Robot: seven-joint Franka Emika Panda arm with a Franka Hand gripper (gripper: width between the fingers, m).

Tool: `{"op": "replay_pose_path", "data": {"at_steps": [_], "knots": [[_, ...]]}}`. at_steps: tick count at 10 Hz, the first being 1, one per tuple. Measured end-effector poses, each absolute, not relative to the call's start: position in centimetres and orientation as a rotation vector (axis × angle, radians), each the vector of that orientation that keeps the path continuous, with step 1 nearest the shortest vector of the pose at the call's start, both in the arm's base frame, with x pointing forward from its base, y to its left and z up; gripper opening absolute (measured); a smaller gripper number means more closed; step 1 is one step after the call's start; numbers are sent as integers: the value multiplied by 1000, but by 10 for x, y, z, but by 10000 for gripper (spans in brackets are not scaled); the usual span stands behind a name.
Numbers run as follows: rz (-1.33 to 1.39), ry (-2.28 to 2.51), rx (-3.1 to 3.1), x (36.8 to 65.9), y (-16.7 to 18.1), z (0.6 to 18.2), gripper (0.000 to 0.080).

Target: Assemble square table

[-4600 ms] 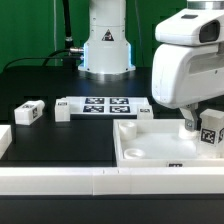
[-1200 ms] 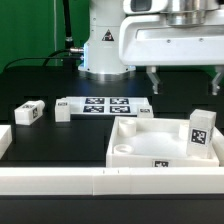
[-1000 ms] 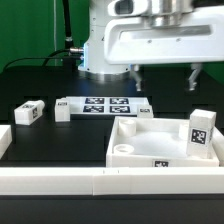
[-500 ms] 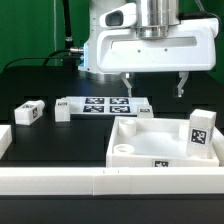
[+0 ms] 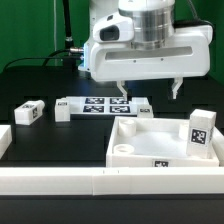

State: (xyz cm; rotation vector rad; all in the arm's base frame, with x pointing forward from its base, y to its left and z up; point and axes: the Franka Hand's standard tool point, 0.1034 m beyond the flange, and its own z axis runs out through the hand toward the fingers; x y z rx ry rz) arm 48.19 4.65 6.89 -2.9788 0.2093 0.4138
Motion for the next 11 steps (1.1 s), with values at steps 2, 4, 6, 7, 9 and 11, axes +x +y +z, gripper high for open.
{"op": "replay_pose_path", "data": {"at_steps": [2, 4, 6, 7, 9, 11], "knots": [[598, 215, -2936, 484, 47, 65, 649], [797, 216, -2880, 475, 45, 60, 649], [955, 205, -2824, 473, 46, 57, 649], [1054, 200, -2782, 469, 46, 57, 649], [1210, 190, -2710, 464, 46, 54, 649], [1334, 211, -2672, 457, 40, 33, 649]]}}
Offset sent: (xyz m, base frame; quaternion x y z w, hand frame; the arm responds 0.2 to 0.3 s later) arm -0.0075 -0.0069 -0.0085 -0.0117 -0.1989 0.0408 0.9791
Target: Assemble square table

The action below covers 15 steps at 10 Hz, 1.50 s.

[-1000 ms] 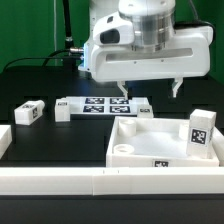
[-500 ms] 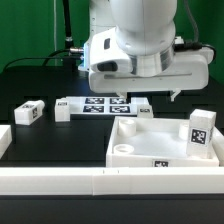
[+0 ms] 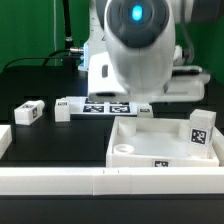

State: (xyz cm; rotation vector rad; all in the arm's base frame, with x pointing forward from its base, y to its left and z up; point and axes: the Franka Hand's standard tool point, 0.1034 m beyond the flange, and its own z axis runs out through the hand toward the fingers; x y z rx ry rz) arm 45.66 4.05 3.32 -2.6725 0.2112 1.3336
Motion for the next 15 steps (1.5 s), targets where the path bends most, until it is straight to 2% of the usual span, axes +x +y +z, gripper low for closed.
{"op": "replay_pose_path", "data": {"at_steps": [5, 8, 13, 14, 15], "knots": [[1307, 214, -2682, 460, 38, 30, 649], [1288, 212, -2699, 456, 40, 17, 649], [1293, 210, -2698, 454, 42, 12, 649], [1293, 210, -2698, 454, 42, 12, 554], [1293, 210, -2698, 454, 41, 12, 554]]}}
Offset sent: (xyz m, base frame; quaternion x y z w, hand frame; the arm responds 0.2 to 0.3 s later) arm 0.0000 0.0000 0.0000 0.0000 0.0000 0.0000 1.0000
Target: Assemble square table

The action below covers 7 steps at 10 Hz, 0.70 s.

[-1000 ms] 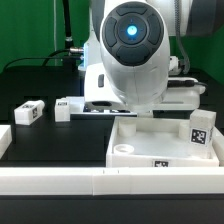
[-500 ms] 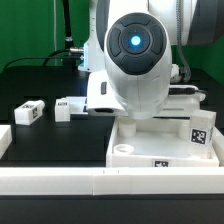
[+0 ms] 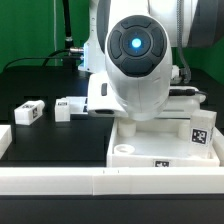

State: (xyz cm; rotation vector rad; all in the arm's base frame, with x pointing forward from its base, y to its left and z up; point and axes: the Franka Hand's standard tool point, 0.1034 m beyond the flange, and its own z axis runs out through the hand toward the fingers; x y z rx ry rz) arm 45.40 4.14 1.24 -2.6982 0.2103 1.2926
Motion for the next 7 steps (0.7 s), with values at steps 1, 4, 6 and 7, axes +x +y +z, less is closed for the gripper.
{"op": "replay_pose_path", "data": {"at_steps": [1, 4, 6, 7], "knots": [[1292, 211, -2698, 454, 41, 12, 370], [1288, 212, -2698, 455, 41, 15, 285], [1292, 209, -2687, 458, 40, 33, 285], [1319, 202, -2663, 460, 38, 53, 285]]}}
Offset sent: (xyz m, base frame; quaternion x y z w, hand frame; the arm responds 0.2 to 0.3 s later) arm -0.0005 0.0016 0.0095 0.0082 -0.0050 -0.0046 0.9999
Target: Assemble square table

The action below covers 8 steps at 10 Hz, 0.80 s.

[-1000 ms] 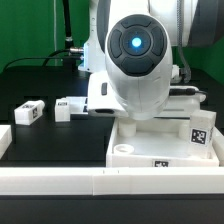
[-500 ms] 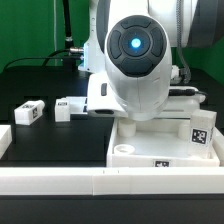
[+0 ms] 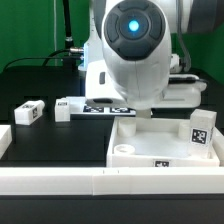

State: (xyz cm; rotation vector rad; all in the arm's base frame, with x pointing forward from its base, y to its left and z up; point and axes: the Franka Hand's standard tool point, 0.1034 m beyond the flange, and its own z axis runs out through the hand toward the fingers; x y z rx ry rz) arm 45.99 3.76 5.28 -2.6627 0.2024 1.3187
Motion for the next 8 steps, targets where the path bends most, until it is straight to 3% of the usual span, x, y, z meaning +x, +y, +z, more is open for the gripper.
{"op": "replay_pose_path", "data": {"at_steps": [2, 3, 6, 8], "knots": [[1326, 197, -2639, 476, 31, 88, 285], [1298, 196, -2651, 484, 30, 93, 285], [1214, 207, -2696, 490, 30, 83, 285], [1000, 159, -2773, 505, 21, 79, 286]]}}
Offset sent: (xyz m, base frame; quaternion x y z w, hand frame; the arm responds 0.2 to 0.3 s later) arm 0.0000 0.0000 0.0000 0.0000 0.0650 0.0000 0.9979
